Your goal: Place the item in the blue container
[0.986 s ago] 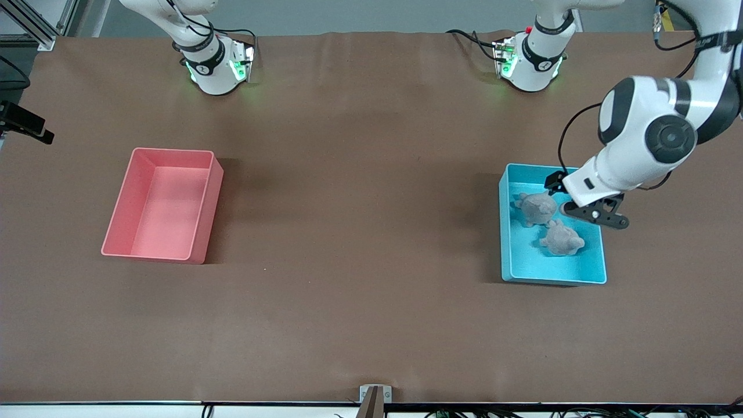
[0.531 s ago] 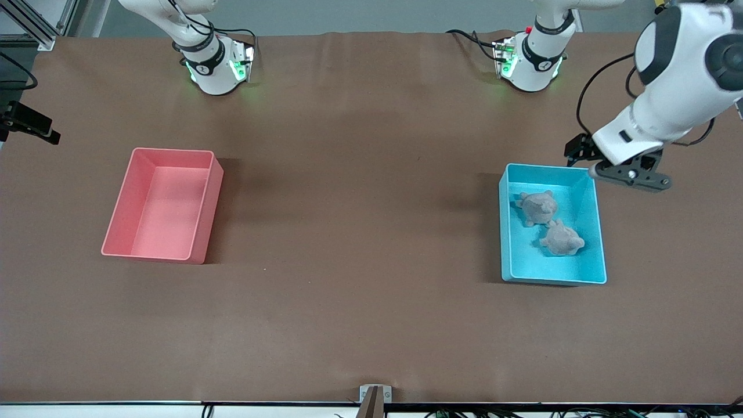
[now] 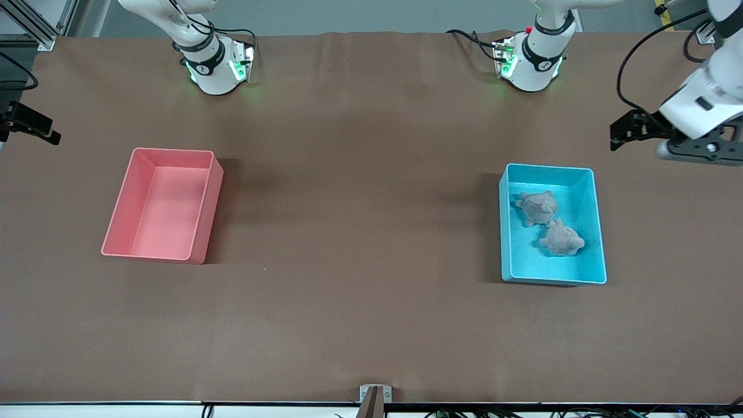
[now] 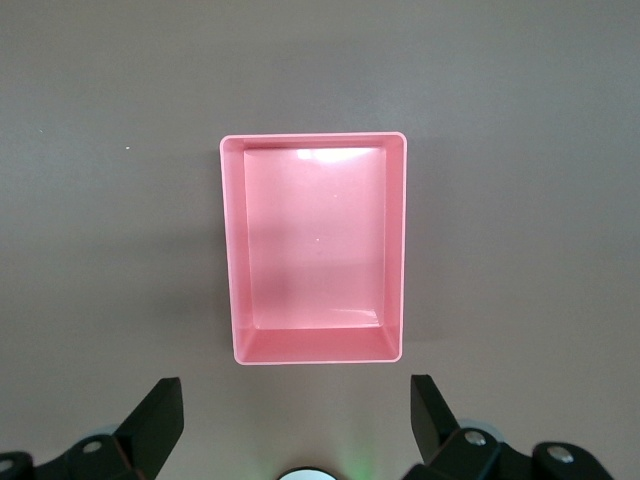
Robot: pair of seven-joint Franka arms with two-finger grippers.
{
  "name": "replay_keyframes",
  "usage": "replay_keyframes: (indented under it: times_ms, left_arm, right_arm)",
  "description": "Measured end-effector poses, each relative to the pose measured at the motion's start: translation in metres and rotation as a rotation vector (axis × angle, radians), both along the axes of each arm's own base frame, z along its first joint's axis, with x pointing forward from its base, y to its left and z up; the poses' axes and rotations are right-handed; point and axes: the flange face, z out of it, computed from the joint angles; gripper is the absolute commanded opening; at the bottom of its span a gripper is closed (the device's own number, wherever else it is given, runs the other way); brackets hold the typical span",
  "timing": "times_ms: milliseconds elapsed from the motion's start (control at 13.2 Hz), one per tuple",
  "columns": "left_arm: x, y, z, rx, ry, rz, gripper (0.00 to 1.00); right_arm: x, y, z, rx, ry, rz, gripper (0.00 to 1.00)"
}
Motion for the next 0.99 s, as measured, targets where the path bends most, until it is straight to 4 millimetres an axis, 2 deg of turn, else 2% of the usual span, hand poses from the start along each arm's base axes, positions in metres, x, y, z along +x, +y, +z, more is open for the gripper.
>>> replay_keyframes:
  times_ms: [228, 531, 759, 986]
  left_arm:
    - [0.003, 0.018, 0.030, -0.003, -0.060, 0.034, 1.00]
    - [0.014, 0.016, 0.032, -0.005, -0.067, 0.051, 1.00]
    - [0.032, 0.013, 0.046, -0.012, -0.106, 0.065, 1.00]
    - [0.041, 0.008, 0.048, -0.014, -0.114, 0.059, 1.00]
  right_arm:
    - [-0.001, 0.000, 0.000, 0.001, 0.006, -0.001, 1.00]
    - [-0.008, 0.000, 0.004, 0.005, 0.026, -0.001, 1.00]
    - [-0.017, 0.003, 0.011, 0.009, 0.031, 0.003, 1.00]
    - [-0.020, 0.006, 0.015, 0.011, 0.030, 0.009, 1.00]
